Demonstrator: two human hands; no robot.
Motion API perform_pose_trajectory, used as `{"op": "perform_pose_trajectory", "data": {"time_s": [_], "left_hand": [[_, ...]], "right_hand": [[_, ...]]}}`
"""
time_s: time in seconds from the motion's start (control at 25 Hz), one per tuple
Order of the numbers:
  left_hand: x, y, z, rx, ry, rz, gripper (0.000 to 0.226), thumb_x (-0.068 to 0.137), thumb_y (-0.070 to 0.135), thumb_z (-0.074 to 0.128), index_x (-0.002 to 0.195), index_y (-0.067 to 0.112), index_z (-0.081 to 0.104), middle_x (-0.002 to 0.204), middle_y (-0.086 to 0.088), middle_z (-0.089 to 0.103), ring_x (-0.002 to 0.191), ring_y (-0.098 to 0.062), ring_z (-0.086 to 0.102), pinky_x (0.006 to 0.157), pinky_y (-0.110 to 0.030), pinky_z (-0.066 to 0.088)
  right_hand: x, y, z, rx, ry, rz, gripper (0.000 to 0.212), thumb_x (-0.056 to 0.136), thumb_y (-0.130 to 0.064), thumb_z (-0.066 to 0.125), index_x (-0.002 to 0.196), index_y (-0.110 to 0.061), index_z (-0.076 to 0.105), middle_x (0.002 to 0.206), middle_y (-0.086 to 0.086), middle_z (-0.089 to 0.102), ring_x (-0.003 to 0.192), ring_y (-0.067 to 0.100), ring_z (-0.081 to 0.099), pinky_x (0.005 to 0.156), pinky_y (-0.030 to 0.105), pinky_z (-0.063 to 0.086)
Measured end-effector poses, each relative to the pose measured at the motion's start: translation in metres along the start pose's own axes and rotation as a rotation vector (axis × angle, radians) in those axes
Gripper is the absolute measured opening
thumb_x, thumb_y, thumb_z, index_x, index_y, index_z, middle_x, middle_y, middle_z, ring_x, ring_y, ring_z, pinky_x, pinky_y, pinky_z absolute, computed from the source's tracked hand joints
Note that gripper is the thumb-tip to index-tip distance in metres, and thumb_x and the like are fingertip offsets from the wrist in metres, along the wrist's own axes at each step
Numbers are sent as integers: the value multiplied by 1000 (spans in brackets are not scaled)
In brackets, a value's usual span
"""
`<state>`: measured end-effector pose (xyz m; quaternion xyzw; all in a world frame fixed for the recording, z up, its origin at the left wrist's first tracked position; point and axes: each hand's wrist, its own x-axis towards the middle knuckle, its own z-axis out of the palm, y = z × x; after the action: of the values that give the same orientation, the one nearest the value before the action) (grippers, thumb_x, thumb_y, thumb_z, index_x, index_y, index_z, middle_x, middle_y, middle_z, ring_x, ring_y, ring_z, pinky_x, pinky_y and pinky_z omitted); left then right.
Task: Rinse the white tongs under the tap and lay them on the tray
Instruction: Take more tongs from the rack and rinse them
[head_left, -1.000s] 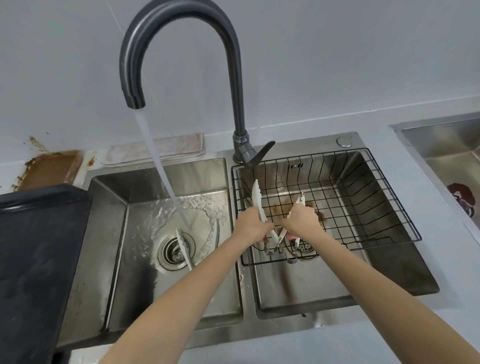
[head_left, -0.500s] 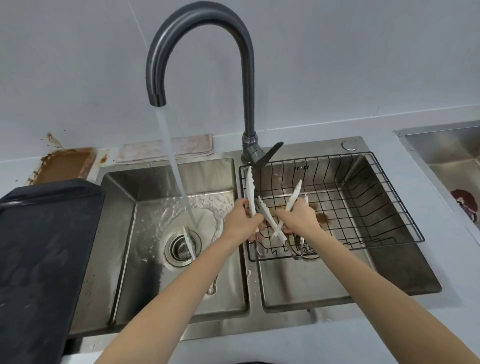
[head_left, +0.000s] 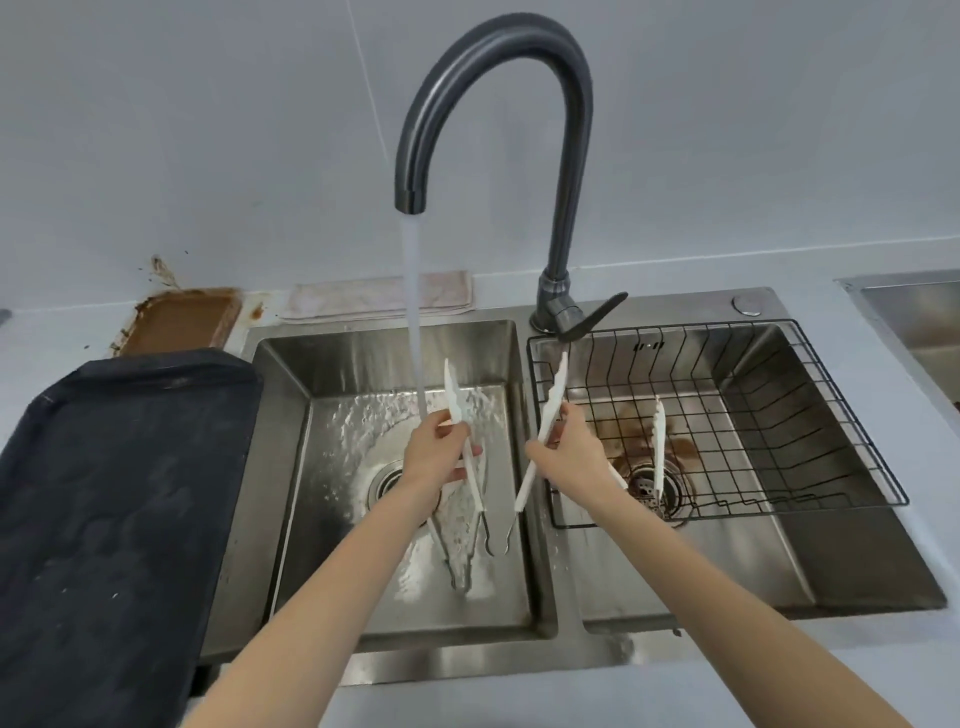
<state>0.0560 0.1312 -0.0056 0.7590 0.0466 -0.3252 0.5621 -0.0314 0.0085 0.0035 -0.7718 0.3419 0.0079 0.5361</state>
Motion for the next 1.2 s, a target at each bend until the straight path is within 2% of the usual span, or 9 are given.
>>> {"op": "perform_pose_trajectory", "data": {"time_s": [0.08,0.24,0.4,0.56,0.64,0.72,0.76,0.96,1.2], "left_hand": [[4,-5,-15,-68,0,-35,44,95,11,41,138,18,36,102,-3,60,79,-19,66,57,-24,53],[15,-8,-33,-153,-17,-120,39,97,15,38,136,16,38,96,-4,62,71,-17,65,56,-27,55],[30,-11,-41,-254,-27,-202,27,98,24,36,121,12,45,83,-7,62,69,-17,62,53,-25,55],[43,-12,-47,-420,-97,-283,28,96,41,37,95,16,51,77,-7,56,72,-19,60,72,-33,53],[45,-11,-47,-504,-152,-288,31,93,44,42,88,16,53,67,-4,51,62,-15,55,63,-28,55],[46,-9,-48,-570,-220,-269,27,89,42,51,85,15,54,53,1,48,50,-11,50,57,-24,53],[47,-7,-48,-588,-253,-253,23,88,38,55,84,15,54,51,2,48,48,-10,50,56,-23,52],[52,8,-53,-735,-298,-242,14,89,27,57,82,15,55,52,5,57,45,-5,53,45,-16,46],[57,15,-48,-610,-161,-349,47,80,64,48,72,18,49,35,8,46,25,-3,35,28,-12,28]], "right_hand": [[1,-8,13,-26,-9,-21,47,83,-21,62,122,-7,41,74,-8,49,63,5,49,50,17,36],[5,-24,35,-47,-37,-49,49,80,-19,63,122,-9,40,90,1,56,73,10,52,56,15,39],[12,-29,46,-86,-61,-51,36,81,-19,62,108,-12,39,79,-4,48,64,1,43,45,11,37],[15,-21,52,-92,-46,10,29,84,-24,59,98,-14,36,71,-8,40,59,3,41,41,3,38],[19,-17,57,-57,-73,90,27,86,-30,56,98,-11,42,76,-4,47,68,10,51,58,13,49],[24,-13,64,1,-152,184,14,89,-24,51,94,-11,47,83,2,51,82,18,56,81,34,55],[27,-13,67,51,-197,222,5,90,-18,47,87,-13,48,82,3,51,83,19,55,83,36,52],[37,-13,82,370,-367,343,22,96,-8,36,78,-9,48,79,7,45,69,15,44,63,23,40],[39,-15,87,441,-414,385,20,99,-12,32,117,-7,39,72,3,49,63,12,41,59,23,35]]}}
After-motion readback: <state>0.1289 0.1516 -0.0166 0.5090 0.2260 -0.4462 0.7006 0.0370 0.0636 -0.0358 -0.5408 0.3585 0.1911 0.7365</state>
